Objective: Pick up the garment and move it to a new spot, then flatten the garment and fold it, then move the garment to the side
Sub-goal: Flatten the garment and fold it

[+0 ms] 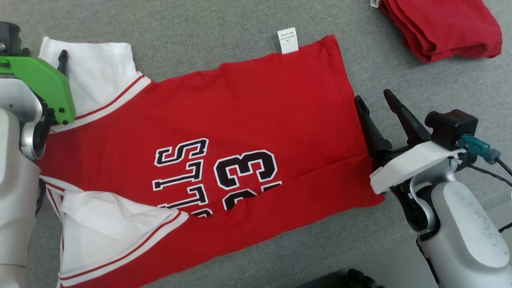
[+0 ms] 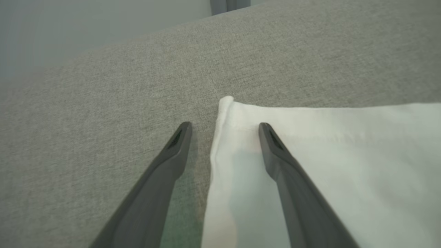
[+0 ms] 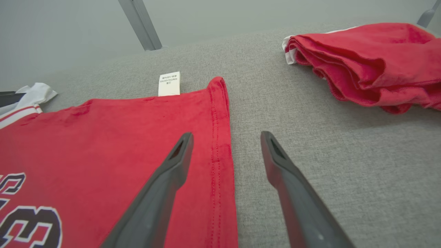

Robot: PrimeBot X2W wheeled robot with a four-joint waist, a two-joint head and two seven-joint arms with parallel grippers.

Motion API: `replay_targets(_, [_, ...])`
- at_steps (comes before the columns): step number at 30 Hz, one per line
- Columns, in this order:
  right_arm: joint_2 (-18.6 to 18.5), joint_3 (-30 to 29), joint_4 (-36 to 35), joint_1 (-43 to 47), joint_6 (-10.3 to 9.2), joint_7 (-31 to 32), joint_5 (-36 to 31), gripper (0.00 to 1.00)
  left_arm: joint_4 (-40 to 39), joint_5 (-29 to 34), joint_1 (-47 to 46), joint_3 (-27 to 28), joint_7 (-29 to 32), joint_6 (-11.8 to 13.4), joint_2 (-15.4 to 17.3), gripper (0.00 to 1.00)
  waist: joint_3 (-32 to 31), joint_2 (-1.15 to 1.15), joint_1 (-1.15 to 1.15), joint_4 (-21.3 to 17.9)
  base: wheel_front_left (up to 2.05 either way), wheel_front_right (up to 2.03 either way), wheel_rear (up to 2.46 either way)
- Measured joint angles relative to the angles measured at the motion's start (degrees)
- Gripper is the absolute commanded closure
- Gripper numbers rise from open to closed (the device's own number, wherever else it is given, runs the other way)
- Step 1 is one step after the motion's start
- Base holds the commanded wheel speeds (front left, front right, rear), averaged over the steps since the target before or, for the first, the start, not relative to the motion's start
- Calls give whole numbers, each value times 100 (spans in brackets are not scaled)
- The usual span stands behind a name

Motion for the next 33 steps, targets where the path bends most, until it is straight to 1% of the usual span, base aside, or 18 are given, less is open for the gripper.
replay_targets(6, [-22, 62, -15, -70, 0, -33, 47, 0, 223, 15, -310, -55, 314, 19, 82, 0, 103, 0, 0, -94, 0, 0, 0])
replay_targets(7, [-23, 67, -20, -88, 0, -33, 48, 0, 240, 12, -334, -66, 365, 5, 88, 3, 105, 0, 0, -92, 0, 0, 0])
replay_targets(8, [-26, 67, -22, -98, 0, -35, 49, 0, 253, 7, -344, -73, 400, -10, 90, 43, 104, 0, 0, -88, 0, 0, 0])
replay_targets(9, [-35, 67, -22, -106, 0, -40, 52, 0, 255, -13, -352, -85, 411, -18, 88, 58, 99, 0, 0, -79, 0, 0, 0])
replay_targets(10, [-47, 64, -19, -115, 0, -41, 65, 0, 255, -19, -355, -98, 425, -36, 80, 100, 93, 0, 0, -68, 0, 0, 0])
replay_targets(15, [-126, 66, -9, -222, 0, -55, 64, 0, 227, -48, -338, -169, 293, -100, -1, 100, 34, 0, 0, 20, 0, 0, 0])
replay_targets(18, [-249, 145, 57, -435, 0, 0, -29, 0, 158, -80, -296, -190, 80, -126, -66, 100, -32, 0, -1, 101, 0, 0, 0])
replay_targets(21, [-408, 309, 278, -760, 1, 136, -177, 0, 14, -115, -259, -220, -122, -201, -110, 100, -101, 0, -1, 198, 0, 0, 0])
replay_targets(26, [-748, 636, 1000, -1523, 1, 405, -364, 0, -344, -176, -98, -267, -370, -294, -148, 100, -198, 0, -1, 422, 0, 0, 0])
replay_targets(27, [-827, 734, 1232, -1711, 1, 488, -386, 0, -458, -186, -63, -282, -425, -304, -170, 100, -219, 0, -1, 490, 0, 0, 0])
replay_targets(33, [-1038, 1161, 2341, -2254, 1, 783, -365, 0, -820, -282, 170, -383, -521, -315, -291, 100, -310, 0, -1, 821, 0, 0, 0])
